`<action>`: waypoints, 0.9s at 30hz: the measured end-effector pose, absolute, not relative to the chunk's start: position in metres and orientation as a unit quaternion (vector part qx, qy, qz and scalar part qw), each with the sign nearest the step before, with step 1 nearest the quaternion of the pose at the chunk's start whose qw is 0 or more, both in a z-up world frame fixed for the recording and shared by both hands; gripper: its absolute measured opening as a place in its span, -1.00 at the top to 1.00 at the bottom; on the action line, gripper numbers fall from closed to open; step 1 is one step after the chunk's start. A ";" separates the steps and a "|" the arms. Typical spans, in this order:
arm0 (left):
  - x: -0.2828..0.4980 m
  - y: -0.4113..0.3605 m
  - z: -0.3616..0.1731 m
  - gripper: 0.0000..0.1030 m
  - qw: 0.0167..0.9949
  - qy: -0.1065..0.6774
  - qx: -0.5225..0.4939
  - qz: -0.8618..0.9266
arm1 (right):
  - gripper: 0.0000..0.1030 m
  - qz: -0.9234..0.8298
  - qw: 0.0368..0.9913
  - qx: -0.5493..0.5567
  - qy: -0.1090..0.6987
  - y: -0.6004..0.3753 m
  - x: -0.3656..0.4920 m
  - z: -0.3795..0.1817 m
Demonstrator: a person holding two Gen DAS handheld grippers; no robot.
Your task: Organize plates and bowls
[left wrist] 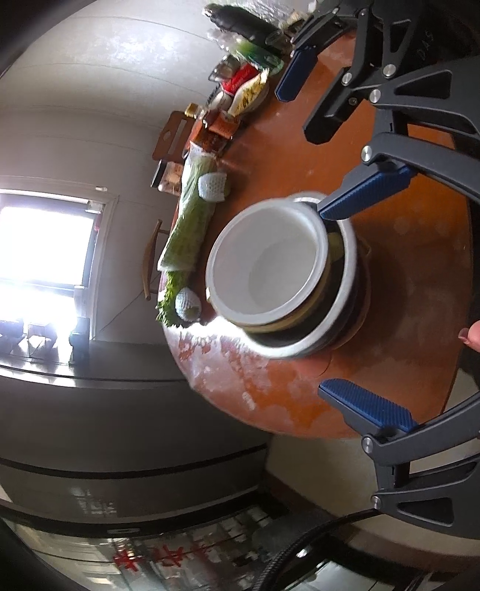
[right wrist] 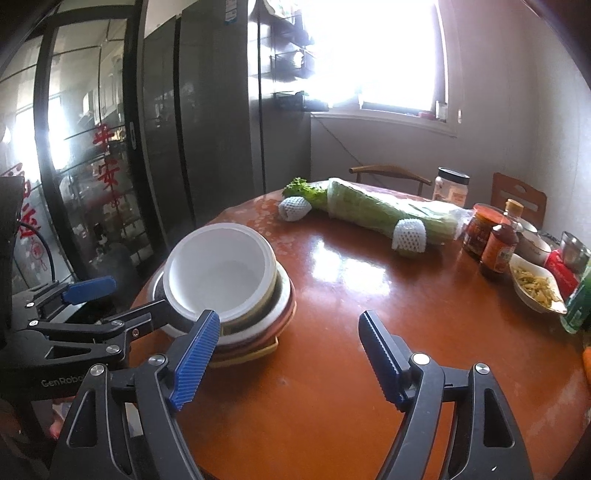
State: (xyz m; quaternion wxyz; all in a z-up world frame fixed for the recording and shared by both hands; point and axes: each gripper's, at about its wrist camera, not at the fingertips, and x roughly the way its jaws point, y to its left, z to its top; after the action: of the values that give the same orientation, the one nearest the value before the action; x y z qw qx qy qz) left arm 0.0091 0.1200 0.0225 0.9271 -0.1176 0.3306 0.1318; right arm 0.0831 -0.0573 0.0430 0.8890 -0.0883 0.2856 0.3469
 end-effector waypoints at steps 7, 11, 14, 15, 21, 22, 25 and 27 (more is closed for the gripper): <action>0.003 0.109 0.021 -0.71 0.927 0.333 -0.108 0.134 | -0.54 0.337 0.893 -0.093 0.284 -0.072 0.074 0.042; 0.000 0.105 0.022 -0.71 0.927 0.333 -0.108 0.136 | -0.55 0.333 0.894 -0.100 0.284 -0.075 0.069 0.041; -0.003 0.101 0.022 -0.71 0.927 0.332 -0.108 0.134 | -0.55 0.331 0.893 -0.106 0.285 -0.076 0.063 0.040; -0.004 0.100 0.022 -0.71 0.928 0.331 -0.108 0.133 | -0.55 0.331 0.893 -0.108 0.285 -0.076 0.061 0.040; -0.009 0.096 0.017 -0.71 0.927 0.336 -0.110 0.128 | -0.56 0.331 0.892 -0.107 0.288 -0.081 0.052 0.035; -0.009 0.095 0.016 -0.71 0.926 0.339 -0.109 0.127 | -0.56 0.329 0.893 -0.105 0.289 -0.082 0.052 0.034; -0.009 0.094 0.013 -0.71 0.924 0.342 -0.113 0.129 | -0.56 0.324 0.894 -0.100 0.293 -0.088 0.051 0.031; -0.011 0.094 0.012 -0.71 0.924 0.339 -0.116 0.133 | -0.57 0.323 0.894 -0.100 0.294 -0.091 0.050 0.029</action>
State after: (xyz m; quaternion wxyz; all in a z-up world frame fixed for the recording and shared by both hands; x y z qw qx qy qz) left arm -0.0112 0.0943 0.0120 0.9240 -0.1157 0.3392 0.1334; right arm 0.0500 -0.0908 0.0288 0.8940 -0.0998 0.2943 0.3228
